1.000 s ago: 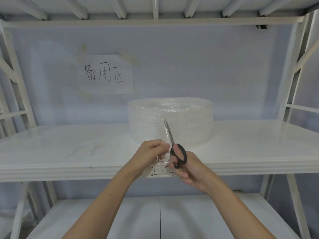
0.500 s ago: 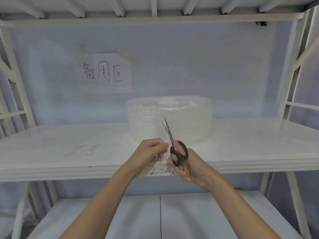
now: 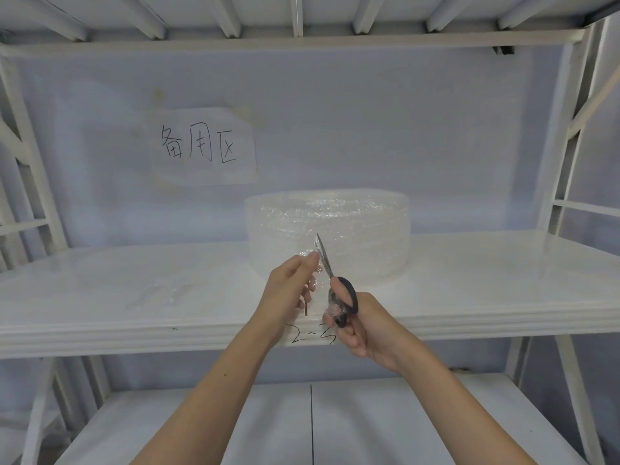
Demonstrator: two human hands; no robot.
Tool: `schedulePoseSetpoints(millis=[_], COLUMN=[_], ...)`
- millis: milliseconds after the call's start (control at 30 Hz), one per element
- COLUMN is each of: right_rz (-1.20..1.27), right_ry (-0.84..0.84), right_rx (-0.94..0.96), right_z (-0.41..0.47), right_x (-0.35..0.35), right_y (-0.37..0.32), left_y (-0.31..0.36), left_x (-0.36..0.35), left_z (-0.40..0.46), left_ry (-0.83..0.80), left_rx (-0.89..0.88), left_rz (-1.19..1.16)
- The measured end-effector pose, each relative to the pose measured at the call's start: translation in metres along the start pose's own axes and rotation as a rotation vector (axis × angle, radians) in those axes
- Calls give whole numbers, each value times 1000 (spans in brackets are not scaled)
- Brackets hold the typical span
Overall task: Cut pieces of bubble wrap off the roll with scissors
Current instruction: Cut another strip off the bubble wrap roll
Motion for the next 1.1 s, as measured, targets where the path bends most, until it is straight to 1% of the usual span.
schedulePoseSetpoints(millis=[133,500,767,1100], right_rz=[0,-36,-8,-48], right_ry=[8,-27,-25,6], right_rx=[-15,-84,-16,20], right_z=[-2,-17,-10,2], right_x=[-1,7,1,0], right_y=[-1,15,6,-5], left_y=[-2,-4,-1,0], left_x=[2,5,5,6], left_z=[-1,-1,-5,-7], left_ry=[39,33,-25,-59], left_rx=[-43,-52,-45,-49], left_rz=[9,-23,-16,3])
Point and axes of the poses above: each hand's wrist, its own z-axis towards the middle knuckle, its own x-axis out of the back of the hand, y = z × x, the point moved 1 cm from there along z, towards the middle knuckle, and after that the axes turned 4 degrees about -y, right-handed, at the moved point
